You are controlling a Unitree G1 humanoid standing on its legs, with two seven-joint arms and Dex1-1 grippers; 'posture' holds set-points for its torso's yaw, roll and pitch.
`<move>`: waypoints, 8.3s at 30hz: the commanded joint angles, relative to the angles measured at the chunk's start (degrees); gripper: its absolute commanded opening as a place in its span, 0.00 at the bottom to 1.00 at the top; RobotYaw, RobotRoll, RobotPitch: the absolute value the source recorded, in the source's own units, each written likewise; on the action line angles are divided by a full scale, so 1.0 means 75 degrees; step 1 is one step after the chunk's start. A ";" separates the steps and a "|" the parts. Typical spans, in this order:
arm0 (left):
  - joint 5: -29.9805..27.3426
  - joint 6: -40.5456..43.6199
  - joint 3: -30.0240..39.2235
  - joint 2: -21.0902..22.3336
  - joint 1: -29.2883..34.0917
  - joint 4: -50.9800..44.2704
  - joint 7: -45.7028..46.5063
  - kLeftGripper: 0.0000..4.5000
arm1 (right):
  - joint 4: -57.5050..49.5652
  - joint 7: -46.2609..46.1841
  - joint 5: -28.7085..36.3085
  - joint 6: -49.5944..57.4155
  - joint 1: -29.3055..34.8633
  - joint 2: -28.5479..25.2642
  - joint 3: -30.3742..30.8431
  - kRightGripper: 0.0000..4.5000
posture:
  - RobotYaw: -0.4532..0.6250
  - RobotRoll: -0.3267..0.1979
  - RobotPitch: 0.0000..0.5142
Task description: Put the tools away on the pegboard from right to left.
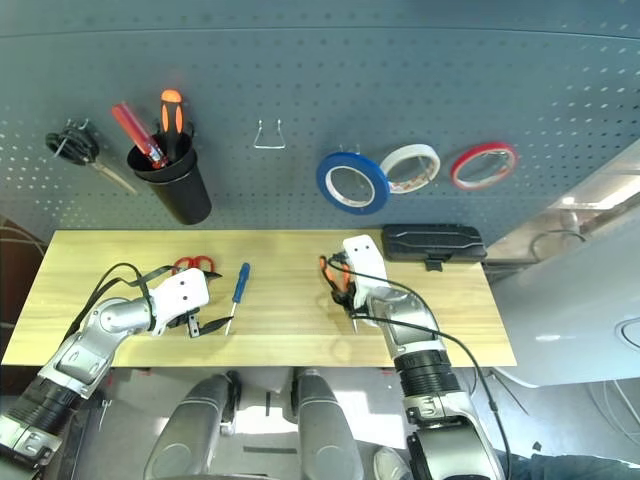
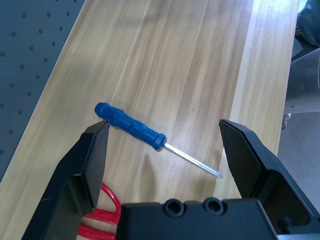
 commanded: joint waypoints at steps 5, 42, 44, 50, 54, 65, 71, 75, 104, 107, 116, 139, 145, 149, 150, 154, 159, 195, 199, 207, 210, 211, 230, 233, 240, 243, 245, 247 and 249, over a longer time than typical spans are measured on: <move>-0.0125 -0.0231 0.0133 0.0156 0.0149 0.0193 -0.0064 1.00 | -0.2508 0.0720 0.0895 -0.0059 0.0387 -0.0205 0.0044 0.42 | 0.43 0.62 0.53; -0.2192 -0.2175 0.1529 -0.1129 -0.0898 -0.0294 0.0527 1.00 | -0.0984 -0.0474 0.0420 -0.5854 -0.2116 0.1423 -0.0459 0.42 | 0.45 0.62 0.48; -0.2172 -0.2167 0.1522 -0.1123 -0.0895 -0.0313 0.0536 1.00 | -0.0604 -0.0519 0.0245 -0.6332 -0.2074 0.1516 -0.0384 0.42 | 0.46 0.62 0.48; -0.2227 -0.2052 0.1538 -0.1138 -0.0877 -0.0477 0.0599 1.00 | 0.0166 -0.0741 -0.0112 -0.7220 -0.1994 0.1631 -0.0357 0.42 | 0.47 0.62 0.49; -0.2228 -0.2013 0.1528 -0.1101 -0.0900 -0.0548 0.0607 1.00 | 0.0344 -0.0972 -0.0290 -0.7558 -0.1952 0.1630 -0.0407 0.42 | 0.47 0.62 0.49; -0.2175 -0.2042 0.1508 -0.1047 -0.0933 -0.0445 0.0603 1.00 | 0.0053 -0.1143 -0.0516 -0.7766 -0.1616 0.1343 -0.0404 0.42 | 0.46 0.62 0.49; -0.2151 -0.2018 0.1483 -0.1074 -0.1061 -0.0365 0.0605 1.00 | 0.0551 -0.1166 -0.0668 -0.8057 -0.1631 0.1277 -0.0419 0.42 | 0.46 0.62 0.50; -0.2157 -0.2003 0.1498 -0.1034 -0.1015 -0.0403 0.0591 1.00 | 0.1009 -0.1217 -0.0756 -0.8370 -0.1589 0.1273 -0.0404 0.42 | 0.47 0.62 0.51; -0.1553 -0.1576 0.0926 -0.0637 -0.0704 -0.0048 0.0287 1.00 | -0.2709 0.0099 0.0106 -0.6253 0.2377 -0.0315 -0.0351 0.99 | 0.44 0.62 0.51; -0.1069 -0.1003 0.0532 -0.0598 -0.0720 0.0399 0.0238 1.00 | -0.2054 0.0350 0.0228 -0.5586 0.2849 -0.0546 -0.0329 0.99 | 0.44 0.62 0.51; -0.0433 0.0745 0.0197 -0.1156 -0.1036 0.1752 0.0895 1.00 | 0.0107 0.0481 0.1383 -0.3326 0.2316 -0.0217 -0.1160 0.99 | 0.44 0.62 0.51; -0.0150 0.2136 0.0564 -0.3353 -0.2945 0.6558 0.3391 0.73 | -0.0956 0.0277 0.1333 -0.1811 0.2013 -0.0017 -0.0671 1.00 | 0.32 0.62 0.55; -0.0086 0.1825 0.0588 -0.3483 -0.3069 0.7000 0.3341 0.26 | -0.1365 0.0500 0.1362 -0.1487 0.2007 -0.0367 -0.0560 1.00 | 0.32 0.62 0.53; -0.0307 0.1442 0.0743 -0.3336 -0.2701 0.5974 0.3093 0.12 | -0.1285 0.0833 0.1311 -0.1624 0.2012 -0.0776 -0.0472 1.00 | 0.33 0.62 0.52; -0.0414 0.1317 0.0814 -0.3256 -0.2470 0.5467 0.2994 0.12 | -0.1302 0.0935 0.1328 -0.1623 0.2020 -0.0870 -0.0442 1.00 | 0.34 0.62 0.52; -0.0758 0.0401 0.1050 -0.2732 -0.1292 0.3055 0.2616 0.12 | -0.1463 0.1272 0.1419 -0.1570 0.2048 -0.1188 -0.0424 1.00 | 0.36 0.62 0.51; -0.2350 0.0356 0.1986 -0.2408 0.0043 -0.0142 0.2013 0.12 | -0.1390 0.1668 0.1422 -0.1768 0.1909 -0.1415 -0.0363 1.00 | 0.39 0.62 0.51; -0.4719 0.0548 0.3881 -0.2606 -0.3179 -0.1770 0.3876 0.12 | -0.0994 0.2136 0.1458 -0.4072 0.0091 0.0248 0.0018 1.00 | 0.45 0.62 0.47; -0.4315 0.0538 0.3610 -0.2607 -0.3035 -0.1549 0.3887 0.12 | -0.1036 0.2008 0.1490 -0.4034 0.0064 0.0276 -0.0038 1.00 | 0.44 0.62 0.47; -0.5224 0.2107 0.3047 -0.1887 -0.3097 -0.2817 0.2913 0.65 | -0.0968 0.2066 0.1471 -0.3952 0.0435 -0.0161 -0.0168 1.00 | 0.44 0.62 0.49; -0.6073 0.3587 0.2679 -0.1328 -0.2901 -0.3648 0.2488 0.88 | -0.0888 0.2317 0.1427 -0.3717 0.0745 -0.0697 -0.0114 1.00 | 0.45 0.62 0.50; -0.6303 0.3956 0.2636 -0.1223 -0.2864 -0.3810 0.2471 0.97 | -0.0885 0.2388 0.1426 -0.3636 0.0810 -0.0835 -0.0076 1.00 | 0.45 0.62 0.50; -0.4092 0.7062 -0.0176 -0.0537 -0.1191 -0.1222 0.3204 0.99 | -0.0278 0.1834 0.1117 -0.1333 0.1335 -0.1118 0.0239 1.00 | 0.41 0.62 0.54; -0.3704 0.6861 0.0457 -0.0964 -0.1176 -0.0249 0.3847 0.99 | -0.0191 0.1790 0.1083 -0.1387 0.1261 -0.0949 0.0345 1.00 | 0.42 0.62 0.54; -0.2942 0.5234 0.2181 -0.1681 -0.1669 0.2214 0.5446 0.99 | -0.0045 0.1603 0.1030 -0.1370 0.1209 -0.0525 0.0472 1.00 | 0.44 0.62 0.54; -0.2765 0.4832 0.2525 -0.1829 -0.1960 0.2940 0.5675 0.99 | -0.0032 0.1617 0.1002 -0.1401 0.1197 -0.0422 0.0538 1.00 | 0.44 0.62 0.54; -0.2650 0.4663 0.2635 -0.1900 -0.2174 0.3339 0.5705 0.99 | -0.0009 0.1636 0.0982 -0.1402 0.1163 -0.0341 0.0588 1.00 | 0.44 0.62 0.54; -0.2593 0.4601 0.2736 -0.1992 -0.2327 0.3626 0.5708 0.99 | -0.0001 0.1631 0.0970 -0.1400 0.1138 -0.0270 0.0625 1.00 | 0.44 0.62 0.54; -0.2496 0.4529 0.2721 -0.2077 -0.2454 0.3910 0.5653 0.99 | 0.0001 0.1591 0.0966 -0.1389 0.1116 -0.0183 0.0644 1.00 | 0.43 0.62 0.55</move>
